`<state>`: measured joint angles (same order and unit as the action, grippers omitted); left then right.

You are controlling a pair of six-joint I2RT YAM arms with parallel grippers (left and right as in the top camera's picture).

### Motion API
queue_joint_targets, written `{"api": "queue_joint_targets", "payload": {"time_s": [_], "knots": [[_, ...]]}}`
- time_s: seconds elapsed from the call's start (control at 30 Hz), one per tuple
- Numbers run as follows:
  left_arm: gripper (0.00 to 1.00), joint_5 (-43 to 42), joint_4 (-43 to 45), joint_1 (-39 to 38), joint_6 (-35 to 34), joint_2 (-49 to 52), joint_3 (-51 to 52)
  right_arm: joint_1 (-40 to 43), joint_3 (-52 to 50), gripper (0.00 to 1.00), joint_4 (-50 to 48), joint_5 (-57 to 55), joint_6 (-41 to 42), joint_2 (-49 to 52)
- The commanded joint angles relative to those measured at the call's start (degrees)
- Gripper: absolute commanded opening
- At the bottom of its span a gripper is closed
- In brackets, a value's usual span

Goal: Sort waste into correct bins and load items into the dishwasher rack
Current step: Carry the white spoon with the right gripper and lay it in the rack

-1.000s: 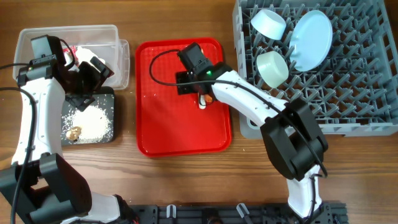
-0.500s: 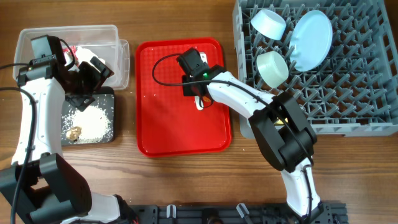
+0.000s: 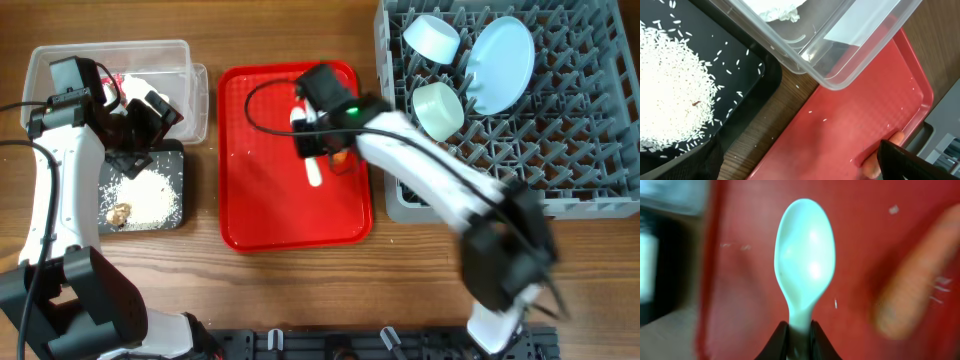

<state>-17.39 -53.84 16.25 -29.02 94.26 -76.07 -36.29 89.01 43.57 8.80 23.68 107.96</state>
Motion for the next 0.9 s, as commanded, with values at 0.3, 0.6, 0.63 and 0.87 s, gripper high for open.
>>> {"api": "queue_joint_targets", "payload": {"time_s": [0.3,0.6,0.63,0.87], "knots": [[1.00,0.3,0.0,0.3,0.2,-0.8,-0.7,33.8,-8.1,0.04,20.5,-24.0,31.1,-26.7],[1.00,0.3,0.0,0.3,0.2,-0.8,-0.7,36.9,-26.8,0.05,4.4,-23.8,56.7,-24.7],[1.00,0.3,0.0,0.3,0.2,-0.8,-0.7,36.9,-26.8,0.05,3.5,-23.9,58.1,-24.7],[1.00,0.3,0.0,0.3,0.2,-0.8,-0.7,36.9,-26.8,1.00,-0.3,-26.0,58.8,-23.9]]}}
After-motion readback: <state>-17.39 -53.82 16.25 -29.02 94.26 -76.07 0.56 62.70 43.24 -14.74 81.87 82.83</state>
